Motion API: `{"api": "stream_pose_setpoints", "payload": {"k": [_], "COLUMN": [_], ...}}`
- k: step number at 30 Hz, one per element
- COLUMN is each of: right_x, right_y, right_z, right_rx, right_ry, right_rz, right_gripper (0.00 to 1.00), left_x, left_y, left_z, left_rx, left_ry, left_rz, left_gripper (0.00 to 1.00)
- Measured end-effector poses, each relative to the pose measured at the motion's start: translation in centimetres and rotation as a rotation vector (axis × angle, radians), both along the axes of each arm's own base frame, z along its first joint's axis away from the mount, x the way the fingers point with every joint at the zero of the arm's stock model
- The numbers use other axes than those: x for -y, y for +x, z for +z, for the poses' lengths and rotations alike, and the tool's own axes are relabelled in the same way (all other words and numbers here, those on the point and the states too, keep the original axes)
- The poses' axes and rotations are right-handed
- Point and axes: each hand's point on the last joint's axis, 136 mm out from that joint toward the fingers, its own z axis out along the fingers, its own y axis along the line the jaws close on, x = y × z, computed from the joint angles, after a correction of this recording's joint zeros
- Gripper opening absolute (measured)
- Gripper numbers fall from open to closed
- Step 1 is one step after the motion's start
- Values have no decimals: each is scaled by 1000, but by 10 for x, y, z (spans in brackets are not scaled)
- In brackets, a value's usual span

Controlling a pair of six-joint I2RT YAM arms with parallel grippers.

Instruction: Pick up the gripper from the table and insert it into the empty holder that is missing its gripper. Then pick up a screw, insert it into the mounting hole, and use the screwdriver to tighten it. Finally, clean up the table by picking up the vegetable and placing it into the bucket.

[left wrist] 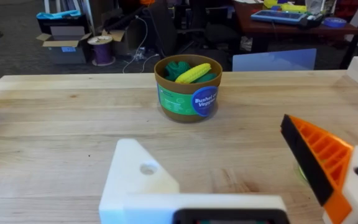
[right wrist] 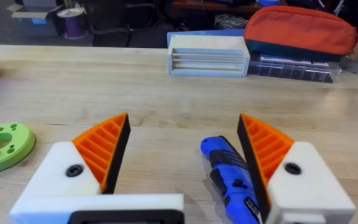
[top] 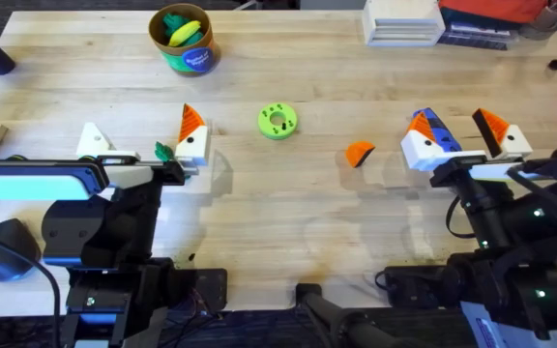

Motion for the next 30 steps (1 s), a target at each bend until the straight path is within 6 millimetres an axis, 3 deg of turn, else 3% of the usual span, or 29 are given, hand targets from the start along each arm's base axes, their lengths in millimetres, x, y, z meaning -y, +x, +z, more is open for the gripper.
{"api": "stream_pose_setpoints", "payload": {"k": [11, 14, 19, 22, 25, 30], "right_x": [3, 3, 4, 4, 4, 4], "right_y": [0, -5, -21, -28, -29, -24], "right_z": [5, 6, 47, 75, 98, 132], "right_rx": [9, -46, -130, -175, -210, -181], "right_ry": [0, 3, 5, 6, 8, 9], "right_rz": [-13, -17, -24, -24, -25, -24], "right_gripper": [994, 994, 994, 994, 994, 994], "left_x": [-1, -2, -8, -9, -8, 5], "left_y": [-4, -13, -27, -28, -23, -3], "left_z": [-3, 16, 67, 74, 62, 16], "left_rx": [-63, -118, -238, -400, -569, -805], "left_ry": [-1, -1, 4, 1, -22, -70], "left_rz": [4, 14, 46, 54, 57, 1], "left_gripper": [985, 985, 985, 985, 985, 985]}}
